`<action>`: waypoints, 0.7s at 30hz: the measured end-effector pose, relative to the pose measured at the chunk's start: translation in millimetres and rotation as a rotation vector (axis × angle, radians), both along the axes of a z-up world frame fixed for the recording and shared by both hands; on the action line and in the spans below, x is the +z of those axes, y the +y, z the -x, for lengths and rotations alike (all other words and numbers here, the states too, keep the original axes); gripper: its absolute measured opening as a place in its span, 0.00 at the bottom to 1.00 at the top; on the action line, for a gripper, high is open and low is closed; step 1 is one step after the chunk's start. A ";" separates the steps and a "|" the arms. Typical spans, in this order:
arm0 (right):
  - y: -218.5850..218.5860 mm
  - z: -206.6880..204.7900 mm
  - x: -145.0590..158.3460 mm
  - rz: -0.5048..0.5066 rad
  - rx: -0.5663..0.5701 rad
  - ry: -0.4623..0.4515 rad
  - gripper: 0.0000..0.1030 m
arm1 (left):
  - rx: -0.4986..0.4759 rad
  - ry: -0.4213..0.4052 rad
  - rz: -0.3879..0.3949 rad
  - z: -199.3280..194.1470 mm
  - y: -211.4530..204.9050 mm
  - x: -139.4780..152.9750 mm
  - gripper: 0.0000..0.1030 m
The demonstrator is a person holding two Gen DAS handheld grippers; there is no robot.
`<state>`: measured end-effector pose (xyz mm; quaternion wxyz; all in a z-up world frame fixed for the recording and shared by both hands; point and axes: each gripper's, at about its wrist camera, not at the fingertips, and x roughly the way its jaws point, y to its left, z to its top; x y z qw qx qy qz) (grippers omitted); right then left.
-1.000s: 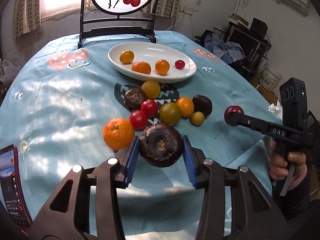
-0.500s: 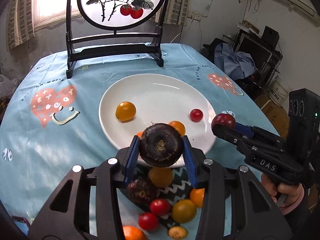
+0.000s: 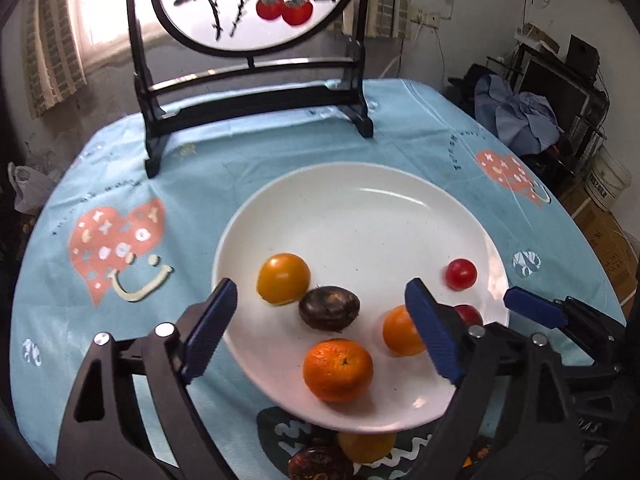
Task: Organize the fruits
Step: 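Lower both held fruits onto the white plate and open both grippers, then grasp a dark brown avocado with the right gripper while the left gripper grasps a tangerine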
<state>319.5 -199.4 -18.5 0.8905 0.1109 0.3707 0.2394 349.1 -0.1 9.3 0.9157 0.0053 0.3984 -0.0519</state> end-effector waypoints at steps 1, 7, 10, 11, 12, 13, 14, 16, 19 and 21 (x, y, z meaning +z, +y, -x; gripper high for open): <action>-3.5 3.0 3.8 -0.020 -0.002 -0.010 0.59 | 0.008 -0.015 0.000 8.4 3.1 5.6 0.93; -15.0 9.0 4.4 -0.139 0.038 0.030 0.61 | 0.028 -0.047 0.118 77.1 32.2 14.1 0.96; -15.6 19.6 5.3 -0.151 0.026 0.009 0.61 | 0.072 -0.042 0.125 111.6 46.0 3.9 0.96; -15.0 24.0 5.0 -0.147 0.024 0.005 0.61 | 0.096 -0.046 0.121 123.7 50.6 1.2 0.96; -14.4 28.7 4.0 -0.148 0.024 0.002 0.61 | 0.119 -0.052 0.122 135.3 55.1 -1.9 0.96; -14.2 34.1 2.2 -0.153 0.026 0.001 0.61 | 0.140 -0.057 0.122 146.5 60.0 -4.3 0.96; -14.6 38.5 0.1 -0.157 0.027 0.007 0.61 | 0.160 -0.061 0.117 156.5 64.6 -6.5 0.96; -13.5 48.1 -4.3 -0.138 0.032 0.020 0.61 | 0.203 -0.067 0.101 173.8 74.0 -12.0 0.96; -13.7 63.8 -9.5 -0.105 0.045 0.030 0.61 | 0.210 -0.031 0.106 189.4 81.6 -24.4 0.96; -16.7 74.1 -14.7 -0.145 0.093 0.063 0.61 | 0.195 -0.005 0.121 196.9 84.0 -34.6 0.96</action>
